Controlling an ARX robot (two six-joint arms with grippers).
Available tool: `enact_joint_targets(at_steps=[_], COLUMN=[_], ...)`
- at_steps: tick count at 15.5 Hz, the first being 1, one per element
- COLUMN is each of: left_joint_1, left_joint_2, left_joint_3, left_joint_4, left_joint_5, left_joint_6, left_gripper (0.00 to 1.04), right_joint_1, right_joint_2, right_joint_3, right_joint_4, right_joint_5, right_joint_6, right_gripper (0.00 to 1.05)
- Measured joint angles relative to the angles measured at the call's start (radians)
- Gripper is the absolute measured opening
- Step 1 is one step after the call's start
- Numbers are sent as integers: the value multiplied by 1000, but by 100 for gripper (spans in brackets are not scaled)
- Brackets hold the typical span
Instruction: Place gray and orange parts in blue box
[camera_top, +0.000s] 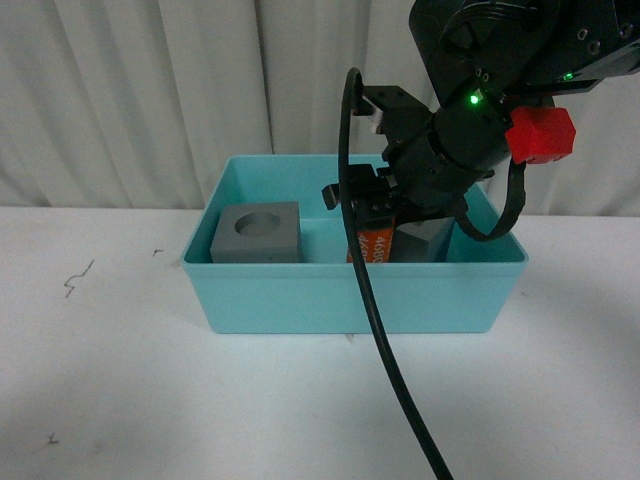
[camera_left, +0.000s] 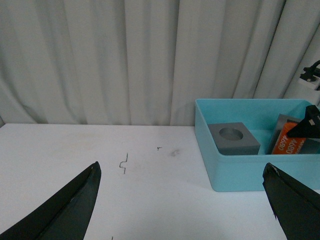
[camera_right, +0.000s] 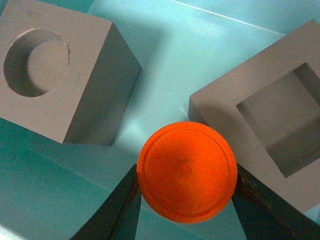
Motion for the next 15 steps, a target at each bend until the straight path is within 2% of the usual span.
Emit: enact_joint_targets(at_steps=[5, 6, 10, 13, 15], left_joint_1=[0, 0, 0, 0, 0], left_joint_2=[0, 0, 0, 0, 0], left_joint_3=[0, 0, 0, 0, 0], left_joint_4=[0, 0, 0, 0, 0], left_joint_5=[0, 0, 0, 0, 0], left_joint_6=[0, 0, 0, 0, 0], left_gripper=[98, 98, 98, 98, 98], right_joint_1=[-1, -1, -14, -14, -18], right_joint_2=[2, 2, -5, -96, -190], right_joint_3=[11, 11, 10, -42, -77], right_joint_4=[-7, -9, 0, 64, 175], right_joint_5=[0, 0, -5, -48, 17], right_joint_6=[1, 1, 2, 30, 68], right_gripper=[100, 97, 98, 98, 98])
